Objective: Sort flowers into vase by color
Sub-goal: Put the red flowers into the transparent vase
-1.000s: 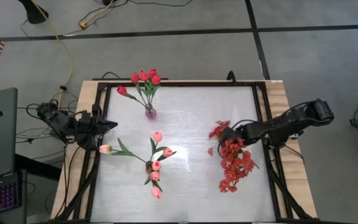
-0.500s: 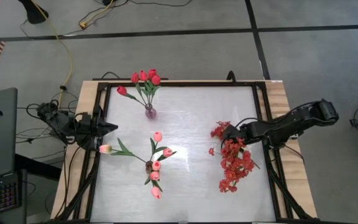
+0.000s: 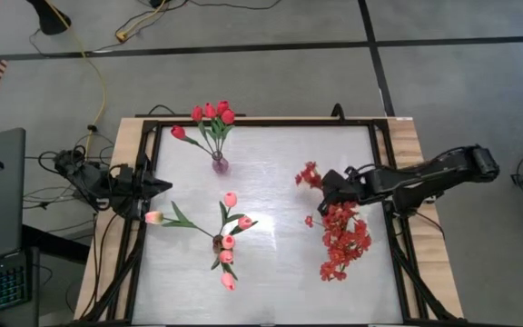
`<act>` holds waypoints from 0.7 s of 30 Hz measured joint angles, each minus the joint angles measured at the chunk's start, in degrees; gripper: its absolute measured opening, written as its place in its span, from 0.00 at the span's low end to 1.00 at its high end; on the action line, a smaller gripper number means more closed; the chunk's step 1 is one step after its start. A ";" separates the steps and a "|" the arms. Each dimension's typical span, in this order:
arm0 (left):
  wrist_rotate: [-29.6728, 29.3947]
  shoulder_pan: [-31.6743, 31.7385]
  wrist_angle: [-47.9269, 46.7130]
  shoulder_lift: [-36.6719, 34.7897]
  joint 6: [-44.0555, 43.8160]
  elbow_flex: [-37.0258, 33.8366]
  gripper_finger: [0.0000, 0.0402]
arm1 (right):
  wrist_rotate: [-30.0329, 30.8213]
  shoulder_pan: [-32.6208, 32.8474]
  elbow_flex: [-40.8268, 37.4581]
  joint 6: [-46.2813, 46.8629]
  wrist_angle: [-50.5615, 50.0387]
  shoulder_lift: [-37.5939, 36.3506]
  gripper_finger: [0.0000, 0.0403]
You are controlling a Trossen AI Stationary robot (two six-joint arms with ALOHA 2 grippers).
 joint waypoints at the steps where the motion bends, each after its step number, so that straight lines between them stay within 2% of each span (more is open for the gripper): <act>1: 0.00 0.00 0.00 0.00 0.00 0.00 0.00 | 1.73 0.65 1.15 0.00 -0.58 -1.15 0.11; 4: 0.00 0.00 0.00 0.00 0.00 0.00 0.00 | 5.60 3.85 3.76 0.04 -1.02 -5.63 0.08; 6: 0.00 0.00 0.00 0.00 0.00 0.00 0.00 | 10.40 7.43 4.85 0.58 -0.96 -9.05 0.08; 9: 0.00 0.00 -0.02 0.00 0.00 0.00 0.00 | 22.89 13.61 5.10 3.39 -2.11 -14.57 0.10; 12: 0.00 0.00 -0.02 0.00 0.00 0.00 0.00 | 38.49 18.84 5.10 6.53 -4.74 -19.15 0.10; 14: 0.00 0.00 -0.02 0.00 0.00 0.00 0.00 | 48.20 21.36 4.95 6.29 -4.52 -21.51 0.10; 17: 0.00 0.00 -0.02 0.00 0.00 0.00 0.00 | 59.22 23.52 4.75 4.60 -4.39 -24.01 0.10; 19: 0.00 0.02 -0.02 0.00 0.00 0.00 0.00 | 63.38 24.23 4.75 2.76 -4.27 -25.23 0.10; 21: 0.00 0.00 -0.02 0.00 0.00 0.00 0.00 | 64.49 24.91 4.75 1.76 -4.19 -26.44 0.10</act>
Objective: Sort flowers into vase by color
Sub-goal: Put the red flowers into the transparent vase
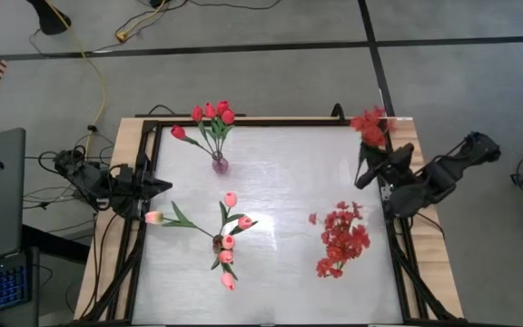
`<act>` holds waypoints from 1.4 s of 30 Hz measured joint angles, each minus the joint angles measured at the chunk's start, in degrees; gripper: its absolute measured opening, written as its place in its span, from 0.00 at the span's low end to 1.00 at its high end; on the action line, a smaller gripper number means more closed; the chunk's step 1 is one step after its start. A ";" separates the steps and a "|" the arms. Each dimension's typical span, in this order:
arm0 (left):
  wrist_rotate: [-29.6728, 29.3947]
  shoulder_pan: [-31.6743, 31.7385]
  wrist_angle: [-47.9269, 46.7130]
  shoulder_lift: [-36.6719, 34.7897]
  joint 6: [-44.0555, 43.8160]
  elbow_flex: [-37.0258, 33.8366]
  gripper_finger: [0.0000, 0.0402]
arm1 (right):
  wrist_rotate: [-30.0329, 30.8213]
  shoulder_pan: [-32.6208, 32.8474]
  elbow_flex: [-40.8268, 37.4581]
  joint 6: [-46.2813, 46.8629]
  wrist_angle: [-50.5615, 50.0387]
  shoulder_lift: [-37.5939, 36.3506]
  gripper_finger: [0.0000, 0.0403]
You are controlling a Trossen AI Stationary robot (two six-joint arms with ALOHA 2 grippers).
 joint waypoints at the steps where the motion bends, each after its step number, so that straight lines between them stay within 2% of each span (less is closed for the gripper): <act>1: 0.00 0.02 0.00 0.00 0.00 0.00 0.00 | -0.38 0.47 0.00 0.02 0.00 -0.59 0.10; 10: 0.00 0.00 0.00 0.00 0.00 0.00 0.00 | -19.33 9.08 0.00 -1.45 -1.08 -3.33 0.10; 14: 0.00 0.01 0.00 0.00 0.00 0.00 0.00 | -21.85 14.06 0.42 1.89 -8.85 -4.16 0.08; 19: 0.00 0.00 0.00 0.00 -0.02 0.00 0.00 | -22.10 19.39 3.48 15.88 -25.33 -7.18 0.09; 22: 0.00 0.02 0.00 0.00 -0.02 0.00 0.00 | -26.46 21.83 3.54 21.07 -28.62 -8.88 0.09; 26: 0.00 0.00 0.00 0.00 -0.02 0.00 0.00 | -31.47 24.94 3.54 21.51 -28.35 -9.19 0.09; 30: 0.00 0.00 0.04 0.00 -0.02 0.00 0.00 | -30.90 29.27 3.54 23.32 -28.26 -9.26 0.08; 34: 0.00 0.00 0.13 0.00 -0.17 0.00 0.00 | -24.27 34.85 3.54 23.45 -28.36 -9.28 0.09; 42: 0.04 0.01 0.15 0.00 -0.24 0.00 0.00 | -18.41 45.42 3.54 32.46 -27.34 -6.80 0.09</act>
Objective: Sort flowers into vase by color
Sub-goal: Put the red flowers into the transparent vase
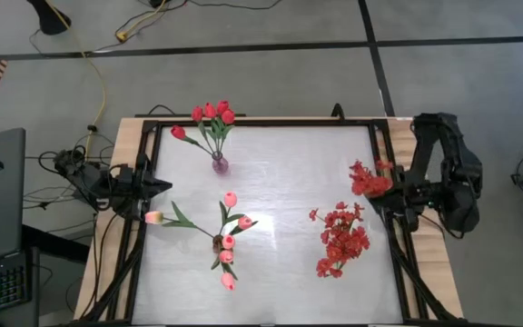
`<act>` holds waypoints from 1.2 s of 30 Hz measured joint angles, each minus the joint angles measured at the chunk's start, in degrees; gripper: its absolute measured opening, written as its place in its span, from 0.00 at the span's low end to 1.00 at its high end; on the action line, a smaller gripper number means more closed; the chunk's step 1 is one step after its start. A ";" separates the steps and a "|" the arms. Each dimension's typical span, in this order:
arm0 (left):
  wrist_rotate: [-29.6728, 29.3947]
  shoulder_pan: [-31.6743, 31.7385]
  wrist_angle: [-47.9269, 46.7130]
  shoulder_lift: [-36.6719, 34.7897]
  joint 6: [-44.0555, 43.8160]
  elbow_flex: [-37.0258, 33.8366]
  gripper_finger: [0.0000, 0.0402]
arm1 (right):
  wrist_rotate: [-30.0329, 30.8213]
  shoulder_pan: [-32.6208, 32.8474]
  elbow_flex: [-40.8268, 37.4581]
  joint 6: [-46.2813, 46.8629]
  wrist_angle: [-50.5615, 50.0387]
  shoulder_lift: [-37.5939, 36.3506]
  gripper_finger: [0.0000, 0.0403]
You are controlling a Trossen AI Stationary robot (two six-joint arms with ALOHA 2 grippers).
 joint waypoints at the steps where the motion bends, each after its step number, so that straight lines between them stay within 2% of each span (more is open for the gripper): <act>1: 0.11 -0.01 0.00 0.00 0.00 0.00 0.00 | 1.12 0.59 0.00 0.90 -0.01 0.89 0.08; 8: 1.62 0.00 0.02 0.00 0.33 0.00 0.00 | 16.82 1.25 -0.02 2.53 1.64 10.50 0.08; 13: 1.62 -0.01 0.02 0.00 0.37 0.00 0.00 | 20.49 1.13 -0.07 1.74 9.78 17.36 0.09; 19: 1.64 0.01 0.02 0.00 0.42 0.00 0.00 | 21.23 -3.47 -0.04 -7.84 22.16 24.26 0.08; 25: 1.66 -0.01 0.02 0.00 0.42 0.00 0.00 | 21.25 -8.67 -0.04 -14.50 30.00 28.76 0.08; 36: 1.67 0.00 0.02 0.00 0.42 0.00 0.00 | 21.23 -13.59 -0.04 -15.72 35.11 29.63 0.08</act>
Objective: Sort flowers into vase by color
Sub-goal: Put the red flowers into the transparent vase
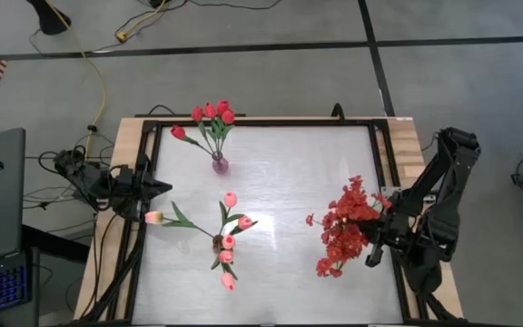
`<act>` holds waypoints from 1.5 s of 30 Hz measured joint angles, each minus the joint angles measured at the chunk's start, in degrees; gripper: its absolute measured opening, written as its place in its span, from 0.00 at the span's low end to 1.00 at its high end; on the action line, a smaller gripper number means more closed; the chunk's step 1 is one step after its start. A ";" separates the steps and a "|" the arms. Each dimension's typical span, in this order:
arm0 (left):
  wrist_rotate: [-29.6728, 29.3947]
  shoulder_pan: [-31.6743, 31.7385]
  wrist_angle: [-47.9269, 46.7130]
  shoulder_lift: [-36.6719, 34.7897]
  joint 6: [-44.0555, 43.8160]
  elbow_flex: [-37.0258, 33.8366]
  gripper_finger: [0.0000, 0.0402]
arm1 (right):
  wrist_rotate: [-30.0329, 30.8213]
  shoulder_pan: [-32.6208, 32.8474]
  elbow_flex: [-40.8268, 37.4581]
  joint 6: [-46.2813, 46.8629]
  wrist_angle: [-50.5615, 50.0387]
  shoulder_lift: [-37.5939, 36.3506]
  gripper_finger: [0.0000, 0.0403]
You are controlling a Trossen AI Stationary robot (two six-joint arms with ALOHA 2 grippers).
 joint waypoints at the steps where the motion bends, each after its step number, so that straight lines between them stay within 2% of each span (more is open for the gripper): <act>1: 0.01 -0.01 0.00 0.00 0.02 0.00 0.00 | 0.00 0.00 0.00 0.00 0.20 0.00 0.08; 27: 1.52 -0.01 0.02 0.02 0.46 0.00 0.00 | -0.09 0.92 0.04 1.53 0.03 12.68 0.09; 37: 1.52 0.00 0.02 0.02 0.46 0.00 0.00 | -0.28 0.94 0.04 1.49 0.06 13.86 0.10; 45: 1.57 0.01 0.02 0.02 0.46 0.00 0.00 | -5.92 0.92 0.04 1.87 -0.41 13.86 0.10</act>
